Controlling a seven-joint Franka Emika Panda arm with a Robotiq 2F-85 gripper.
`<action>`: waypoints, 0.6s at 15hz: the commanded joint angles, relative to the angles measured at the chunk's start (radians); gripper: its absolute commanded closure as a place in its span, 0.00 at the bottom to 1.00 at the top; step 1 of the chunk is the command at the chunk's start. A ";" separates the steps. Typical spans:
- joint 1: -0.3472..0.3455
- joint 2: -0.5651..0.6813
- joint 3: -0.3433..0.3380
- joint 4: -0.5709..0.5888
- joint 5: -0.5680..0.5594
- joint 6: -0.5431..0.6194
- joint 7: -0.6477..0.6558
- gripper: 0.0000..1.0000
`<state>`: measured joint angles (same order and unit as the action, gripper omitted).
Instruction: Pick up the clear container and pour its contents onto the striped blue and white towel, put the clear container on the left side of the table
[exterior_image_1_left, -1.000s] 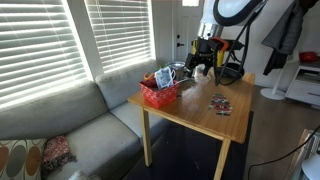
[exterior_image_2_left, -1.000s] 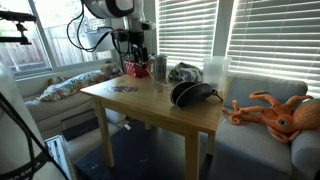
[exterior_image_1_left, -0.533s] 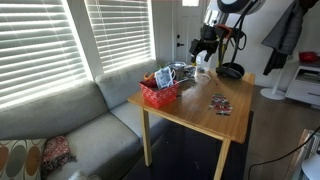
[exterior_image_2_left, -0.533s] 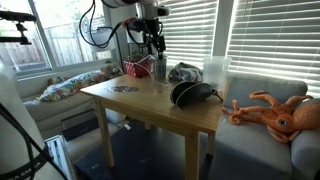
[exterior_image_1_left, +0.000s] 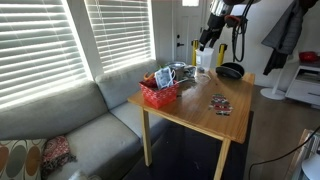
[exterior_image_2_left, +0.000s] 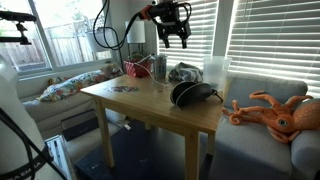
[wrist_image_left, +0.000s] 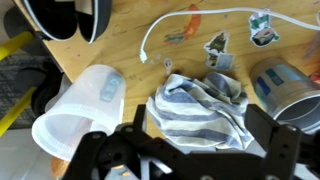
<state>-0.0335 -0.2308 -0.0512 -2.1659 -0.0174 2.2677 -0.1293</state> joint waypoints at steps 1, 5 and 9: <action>-0.028 0.075 -0.016 0.071 -0.096 0.046 -0.039 0.00; -0.056 0.153 -0.039 0.102 -0.152 0.170 -0.025 0.00; -0.063 0.225 -0.059 0.118 -0.094 0.275 -0.072 0.00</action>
<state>-0.0912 -0.0613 -0.1005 -2.0828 -0.1422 2.4983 -0.1603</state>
